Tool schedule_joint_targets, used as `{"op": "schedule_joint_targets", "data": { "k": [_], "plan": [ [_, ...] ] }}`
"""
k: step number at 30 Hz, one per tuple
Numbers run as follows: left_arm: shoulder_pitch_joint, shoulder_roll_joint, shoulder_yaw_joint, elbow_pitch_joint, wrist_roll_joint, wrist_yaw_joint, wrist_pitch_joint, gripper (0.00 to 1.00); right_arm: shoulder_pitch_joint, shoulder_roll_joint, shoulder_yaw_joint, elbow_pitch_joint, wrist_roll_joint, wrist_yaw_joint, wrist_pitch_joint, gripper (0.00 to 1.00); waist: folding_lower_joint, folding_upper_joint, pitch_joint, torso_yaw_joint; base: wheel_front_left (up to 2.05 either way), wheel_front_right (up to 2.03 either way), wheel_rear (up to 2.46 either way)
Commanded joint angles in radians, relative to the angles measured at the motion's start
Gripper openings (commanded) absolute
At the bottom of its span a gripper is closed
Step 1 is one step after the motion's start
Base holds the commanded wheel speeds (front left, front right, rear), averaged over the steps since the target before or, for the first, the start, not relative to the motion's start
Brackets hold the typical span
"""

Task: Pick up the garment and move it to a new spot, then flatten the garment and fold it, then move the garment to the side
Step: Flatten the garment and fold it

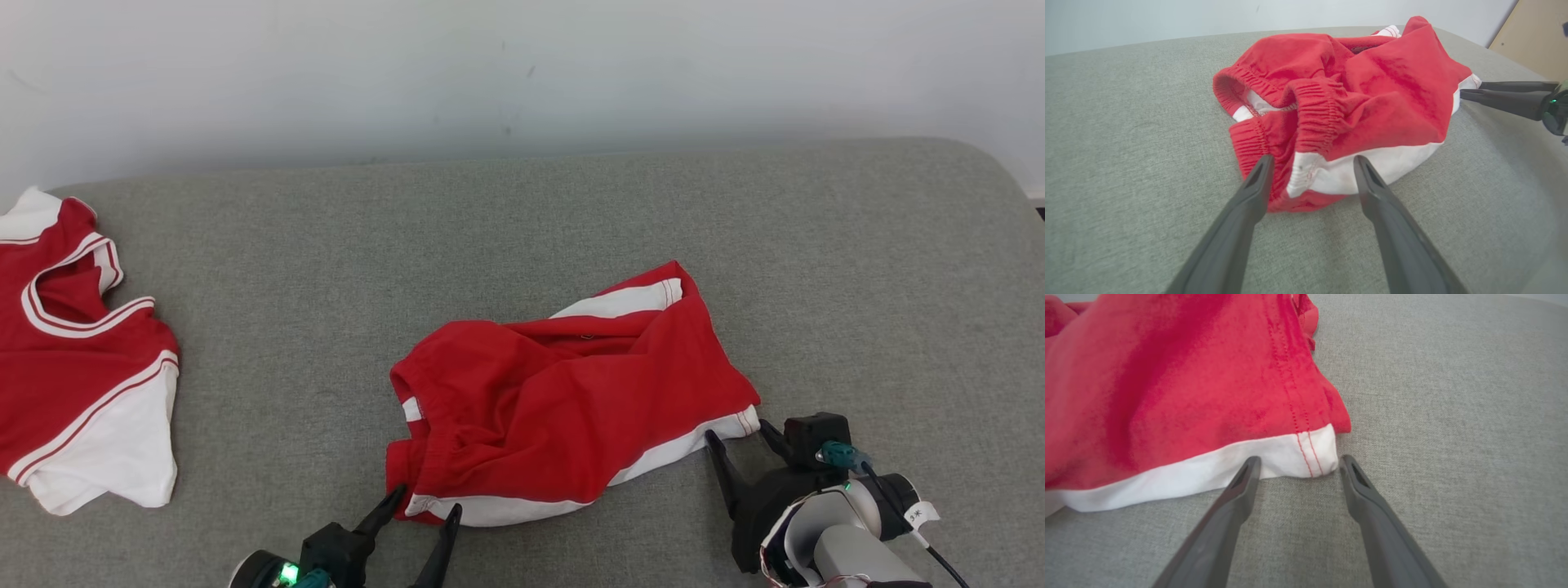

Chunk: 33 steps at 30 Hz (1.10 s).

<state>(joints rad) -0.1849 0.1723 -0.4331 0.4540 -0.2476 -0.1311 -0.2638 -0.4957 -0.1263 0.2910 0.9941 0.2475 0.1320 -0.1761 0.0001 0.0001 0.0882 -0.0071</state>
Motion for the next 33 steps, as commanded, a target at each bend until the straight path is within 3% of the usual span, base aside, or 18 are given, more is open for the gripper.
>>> {"op": "schedule_joint_targets", "data": {
  "k": [1,8,10,14,16,17,18,19,20,27,33],
  "plan": [
    [-0.014,0.007,-0.004,-0.004,-0.011,0.001,-0.001,1.0,-0.014,-0.008,0.01,0.013,0.014,-0.003,-0.008,1.0,-0.0001,-0.0001,0.004,0.002,0.0,0.0,0.0],
    [-0.013,0.017,-0.017,-0.026,-0.024,0.001,-0.001,0.99,-0.051,-0.013,0.053,0.058,0.057,-0.003,-0.03,1.0,-0.0001,-0.0001,0.011,0.004,0.0,0.0,0.0],
    [-0.007,0.019,-0.015,-0.036,-0.022,0.001,-0.001,0.9,-0.057,-0.015,0.063,0.064,0.066,-0.003,-0.038,1.0,-0.0001,-0.0001,0.011,0.005,0.0,0.0,0.0],
    [0.004,0.023,-0.013,-0.042,-0.02,0.001,-0.001,0.83,-0.061,-0.017,0.077,0.076,0.08,-0.003,-0.045,1.0,-0.0001,-0.0001,0.01,0.004,0.0,0.0,0.0],
    [0.008,0.025,-0.011,-0.043,-0.021,0.001,-0.001,0.71,-0.066,-0.018,0.087,0.083,0.089,-0.003,-0.048,1.0,-0.0001,-0.0001,0.01,0.003,0.0,0.0,0.0],
    [0.009,0.025,-0.01,-0.042,-0.021,0.001,-0.001,0.49,-0.069,-0.017,0.092,0.087,0.093,-0.003,-0.049,1.0,-0.0001,-0.0001,0.01,0.003,0.0,0.0,0.0],
    [0.011,0.027,-0.011,-0.036,-0.02,0.001,-0.001,0.37,-0.071,-0.016,0.098,0.091,0.098,-0.003,-0.049,0.81,-0.0001,-0.0001,0.01,0.002,0.0,0.0,0.0],
    [0.012,0.029,-0.014,-0.029,-0.018,0.001,-0.001,0.06,-0.074,-0.015,0.103,0.095,0.102,-0.003,-0.049,0.35,-0.0001,-0.0001,0.01,0.002,0.0,0.0,0.0],
    [0.012,0.029,-0.016,-0.023,-0.021,0.001,-0.001,0.0,-0.075,-0.013,0.108,0.098,0.107,-0.003,-0.05,0.0,-0.0001,-0.0001,0.01,0.001,0.0,0.0,0.0],
    [0.0,0.03,-0.014,-0.004,-0.031,0.001,-0.001,0.0,-0.081,-0.008,0.141,0.098,0.164,-0.003,-0.056,0.0,-0.0001,-0.0001,0.003,0.0,0.0,0.0,0.0],
    [0.002,0.026,0.028,-0.069,-0.061,0.001,-0.001,0.0,-0.072,-0.022,0.144,0.038,0.246,-0.003,-0.072,0.0,-0.0001,-0.0001,-0.019,-0.003,0.0,0.0,0.0]
  ]
}}
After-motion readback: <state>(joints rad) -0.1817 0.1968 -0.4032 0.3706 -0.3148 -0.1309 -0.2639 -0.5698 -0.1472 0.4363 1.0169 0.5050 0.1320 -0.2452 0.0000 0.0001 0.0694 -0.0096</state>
